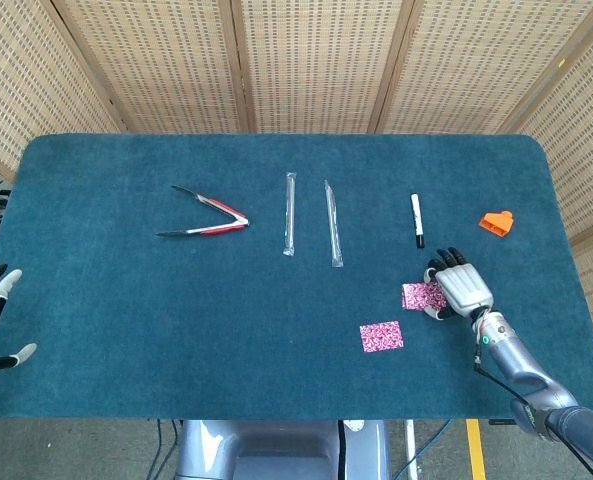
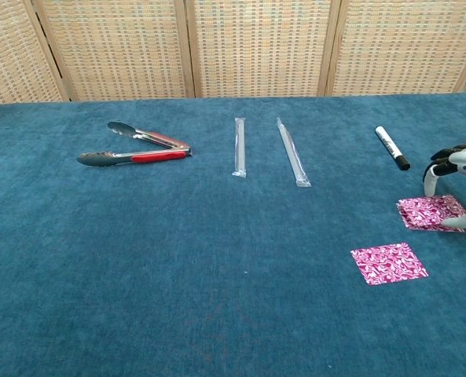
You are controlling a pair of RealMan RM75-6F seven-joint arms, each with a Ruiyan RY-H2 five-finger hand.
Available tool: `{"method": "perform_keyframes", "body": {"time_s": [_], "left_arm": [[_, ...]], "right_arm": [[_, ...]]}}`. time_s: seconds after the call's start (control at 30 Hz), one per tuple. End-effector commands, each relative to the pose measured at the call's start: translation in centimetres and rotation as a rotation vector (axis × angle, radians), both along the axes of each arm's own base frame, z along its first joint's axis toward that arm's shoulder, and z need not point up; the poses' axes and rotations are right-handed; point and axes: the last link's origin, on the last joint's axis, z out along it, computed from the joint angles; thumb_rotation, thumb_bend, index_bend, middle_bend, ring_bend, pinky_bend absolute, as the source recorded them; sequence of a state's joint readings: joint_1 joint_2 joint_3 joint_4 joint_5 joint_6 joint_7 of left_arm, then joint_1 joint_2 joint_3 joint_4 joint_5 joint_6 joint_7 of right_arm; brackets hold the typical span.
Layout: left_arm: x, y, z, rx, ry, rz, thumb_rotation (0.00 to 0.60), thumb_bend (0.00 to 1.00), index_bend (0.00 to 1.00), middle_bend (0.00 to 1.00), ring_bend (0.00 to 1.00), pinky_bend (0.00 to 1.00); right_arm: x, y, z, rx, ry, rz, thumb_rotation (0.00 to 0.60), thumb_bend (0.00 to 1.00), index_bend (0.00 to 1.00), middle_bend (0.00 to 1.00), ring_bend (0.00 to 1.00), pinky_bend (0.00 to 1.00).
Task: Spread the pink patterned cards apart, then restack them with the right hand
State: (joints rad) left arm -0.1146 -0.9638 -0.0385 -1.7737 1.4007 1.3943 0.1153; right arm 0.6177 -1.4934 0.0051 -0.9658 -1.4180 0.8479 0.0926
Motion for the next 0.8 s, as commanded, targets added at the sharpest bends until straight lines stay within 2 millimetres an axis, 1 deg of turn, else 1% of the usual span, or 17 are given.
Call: {"method": "perform_keyframes", "body": {"time_s": [0.03,0.13,0.23,0.37,0.6,0.8], "left_arm": [[0.0,0.0,0.0,-0.001,-0.001,-0.001,0.579,0.06,0.04,0.00,0.00,0.00],[0.0,0.0,0.0,-0.002,-0.001,0.001,0.580,0.06,0.04,0.00,0.00,0.00],[0.0,0.0,0.0,-0.001,-0.001,0.001,0.577,0.06,0.04,0.00,0.00,0.00],[0.0,0.0,0.0,0.000,-0.001,0.000,0.579,0.06,0.04,0.00,0.00,0.00],[0.0,0.0,0.1,0.003,0.000,-0.001,0.580,0.06,0.04,0.00,0.00,0.00],[-0.1,0.1,0.1,0.003,-0.001,0.002,0.579,0.06,0.04,0.00,0.00,0.00]], "right_arm": [[-0.2,0.0,0.0,0.003,0.003,-0.007,0.600,0.32,0.39,0.19,0.00,0.00],[-0.3,0.0,0.1,0.002,0.004,-0.013,0.600,0.27,0.37,0.17,0.00,0.00],[-0.3,0.0,0.1,0.005,0.005,-0.015,0.600,0.25,0.34,0.16,0.00,0.00],[-0.1,0.0,0.2,0.007,0.001,-0.012,0.600,0.21,0.31,0.15,0.00,0.00],[0.9,0.1,0.9,-0.010,-0.029,0.004,0.600,0.21,0.30,0.14,0.00,0.00],[1.7,1.4,1.2,0.004,-0.050,0.028,0.600,0.21,0.30,0.14,0.00,0.00]]}}
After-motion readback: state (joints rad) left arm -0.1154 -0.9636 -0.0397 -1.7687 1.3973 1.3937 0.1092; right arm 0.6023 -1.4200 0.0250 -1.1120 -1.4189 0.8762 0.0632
